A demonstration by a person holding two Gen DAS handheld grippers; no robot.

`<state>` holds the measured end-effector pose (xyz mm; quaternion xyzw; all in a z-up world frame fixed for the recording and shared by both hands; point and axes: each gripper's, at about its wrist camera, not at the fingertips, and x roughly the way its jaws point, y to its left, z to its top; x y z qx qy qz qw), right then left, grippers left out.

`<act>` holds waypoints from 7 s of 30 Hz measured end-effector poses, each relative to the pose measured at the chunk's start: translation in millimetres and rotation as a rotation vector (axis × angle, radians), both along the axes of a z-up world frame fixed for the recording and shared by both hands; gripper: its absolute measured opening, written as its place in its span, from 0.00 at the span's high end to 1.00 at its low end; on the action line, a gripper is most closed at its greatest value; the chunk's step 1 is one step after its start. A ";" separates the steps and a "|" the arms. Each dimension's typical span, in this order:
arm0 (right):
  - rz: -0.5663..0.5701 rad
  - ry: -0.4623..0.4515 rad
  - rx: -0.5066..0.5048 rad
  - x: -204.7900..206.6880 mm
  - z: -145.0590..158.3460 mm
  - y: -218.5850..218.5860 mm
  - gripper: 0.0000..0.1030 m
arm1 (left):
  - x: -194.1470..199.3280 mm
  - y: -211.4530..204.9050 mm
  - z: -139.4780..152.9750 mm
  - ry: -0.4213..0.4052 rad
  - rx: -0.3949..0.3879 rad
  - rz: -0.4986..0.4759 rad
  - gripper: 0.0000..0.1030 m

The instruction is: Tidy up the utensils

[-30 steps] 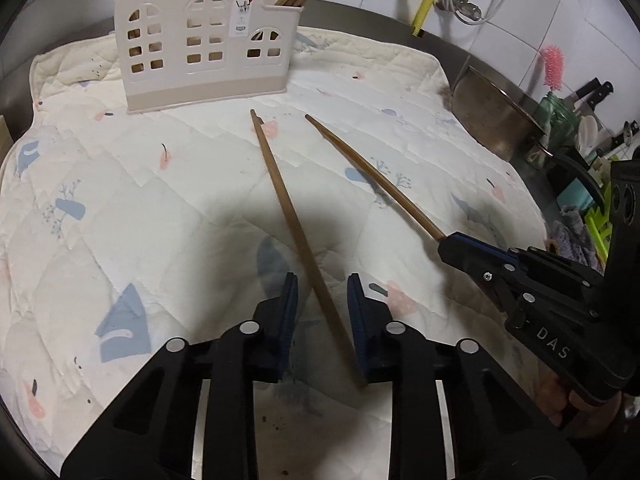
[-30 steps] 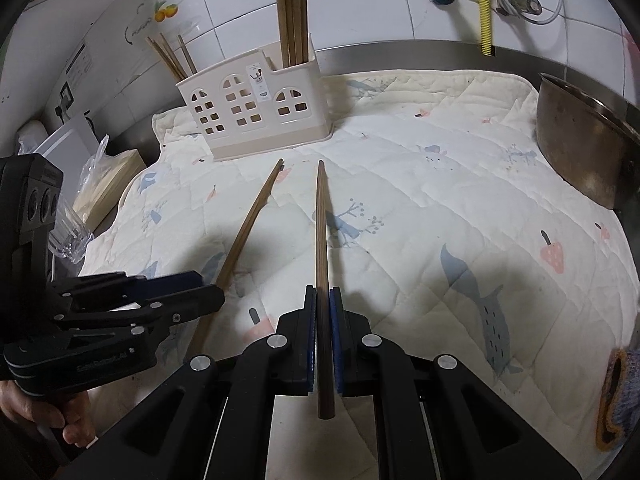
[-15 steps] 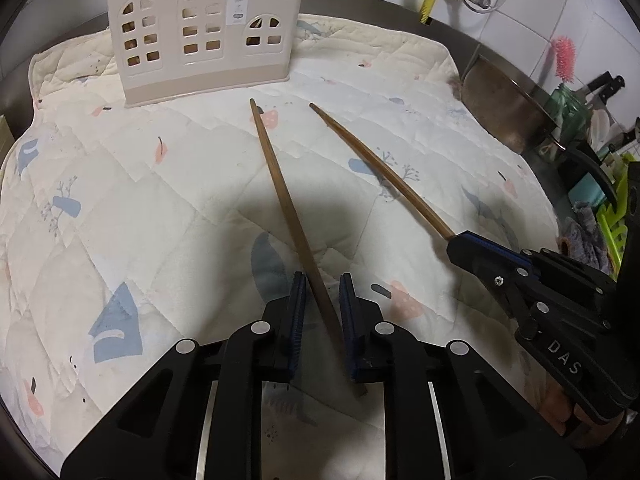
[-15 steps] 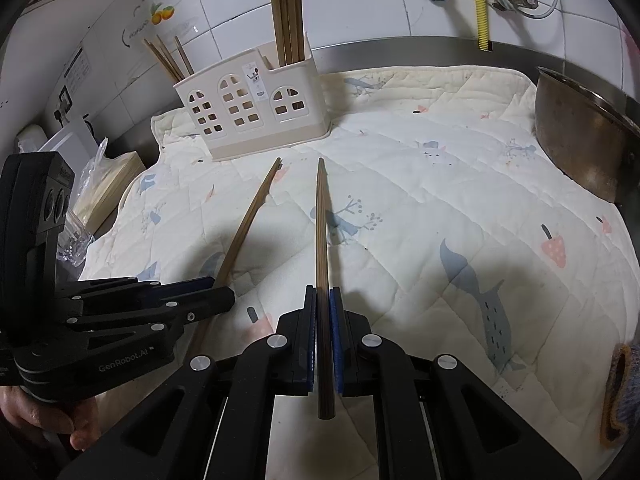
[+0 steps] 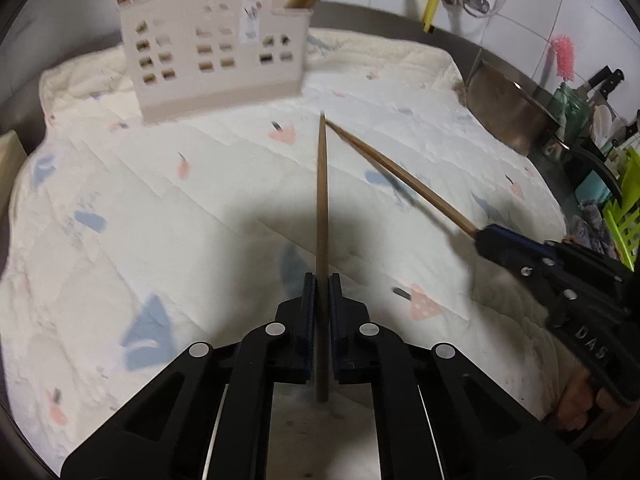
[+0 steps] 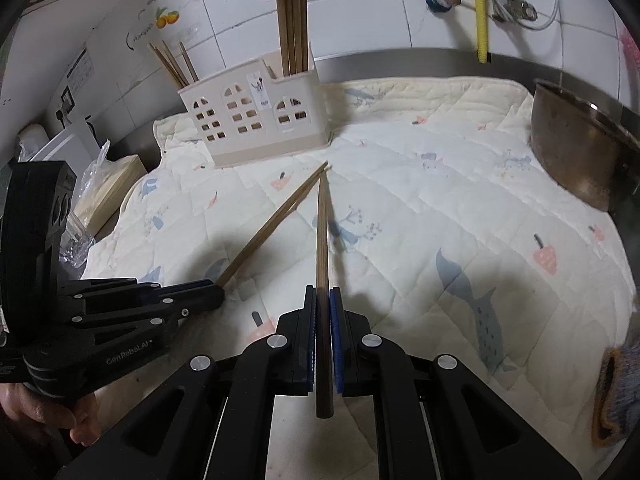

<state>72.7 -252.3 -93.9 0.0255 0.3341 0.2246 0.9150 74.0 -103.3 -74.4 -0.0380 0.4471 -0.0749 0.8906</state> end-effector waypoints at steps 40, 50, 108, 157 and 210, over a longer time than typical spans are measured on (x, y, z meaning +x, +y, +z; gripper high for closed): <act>0.229 -0.365 -0.105 54.9 234.5 52.2 0.94 | 46.9 113.8 233.8 -0.440 0.001 -0.002 0.95; 0.227 -0.319 -0.149 94.1 240.3 68.3 0.94 | 77.8 136.0 284.4 -0.527 0.043 0.069 0.95; 0.143 -0.307 -0.156 86.8 190.3 71.8 0.46 | 54.4 147.4 184.5 -0.388 0.058 0.152 0.05; 0.043 -0.220 -0.141 20.6 108.2 49.0 0.08 | -32.6 127.1 119.0 -0.319 0.106 0.217 0.05; 0.030 -0.172 -0.144 19.0 84.9 45.8 0.08 | -44.3 122.0 95.1 -0.260 0.052 0.234 0.05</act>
